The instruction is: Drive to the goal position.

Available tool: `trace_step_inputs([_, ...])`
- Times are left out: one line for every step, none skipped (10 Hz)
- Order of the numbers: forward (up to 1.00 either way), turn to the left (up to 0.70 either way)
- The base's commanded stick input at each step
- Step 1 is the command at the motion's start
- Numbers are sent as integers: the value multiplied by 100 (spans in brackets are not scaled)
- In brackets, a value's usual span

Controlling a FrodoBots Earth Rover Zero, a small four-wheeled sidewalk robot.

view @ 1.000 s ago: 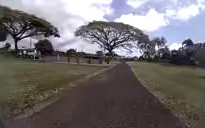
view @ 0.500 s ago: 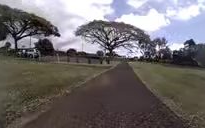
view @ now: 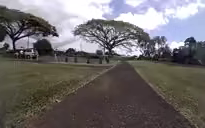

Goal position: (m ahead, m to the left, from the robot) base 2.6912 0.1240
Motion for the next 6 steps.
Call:
trace_step_inputs([70, -34])
trace_step_inputs([70, -33])
trace_step_inputs([70, -27])
trace_step_inputs([70, -8])
trace_step_inputs([70, -2])
trace_step_inputs([70, -1])
